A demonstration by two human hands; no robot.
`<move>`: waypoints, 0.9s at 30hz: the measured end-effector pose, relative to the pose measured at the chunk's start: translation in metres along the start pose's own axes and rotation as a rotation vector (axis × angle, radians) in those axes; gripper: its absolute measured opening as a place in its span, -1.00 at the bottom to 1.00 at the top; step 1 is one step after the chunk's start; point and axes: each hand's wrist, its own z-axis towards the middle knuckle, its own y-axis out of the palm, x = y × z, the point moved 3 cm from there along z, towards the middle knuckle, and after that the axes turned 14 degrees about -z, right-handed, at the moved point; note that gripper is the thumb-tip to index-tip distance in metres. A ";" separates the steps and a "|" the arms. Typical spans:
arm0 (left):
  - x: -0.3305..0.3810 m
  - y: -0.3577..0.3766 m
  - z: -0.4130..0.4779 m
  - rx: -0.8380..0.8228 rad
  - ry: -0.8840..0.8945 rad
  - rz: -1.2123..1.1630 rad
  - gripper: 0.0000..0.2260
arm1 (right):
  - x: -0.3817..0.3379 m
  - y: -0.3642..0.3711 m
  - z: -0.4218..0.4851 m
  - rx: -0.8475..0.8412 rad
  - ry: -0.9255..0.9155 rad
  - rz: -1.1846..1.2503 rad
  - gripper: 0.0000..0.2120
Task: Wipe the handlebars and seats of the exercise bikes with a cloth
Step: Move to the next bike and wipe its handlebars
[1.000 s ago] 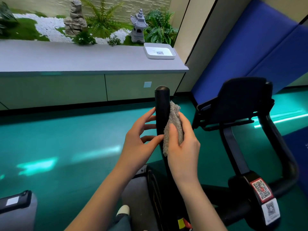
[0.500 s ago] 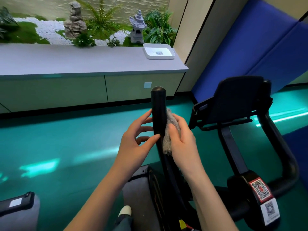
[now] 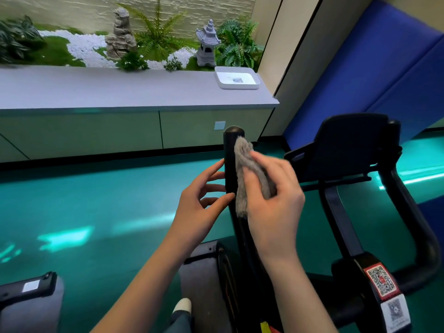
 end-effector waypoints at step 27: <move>-0.009 0.011 -0.005 0.135 -0.022 -0.273 -0.57 | -0.049 0.013 0.060 -0.365 -0.465 -0.381 -0.87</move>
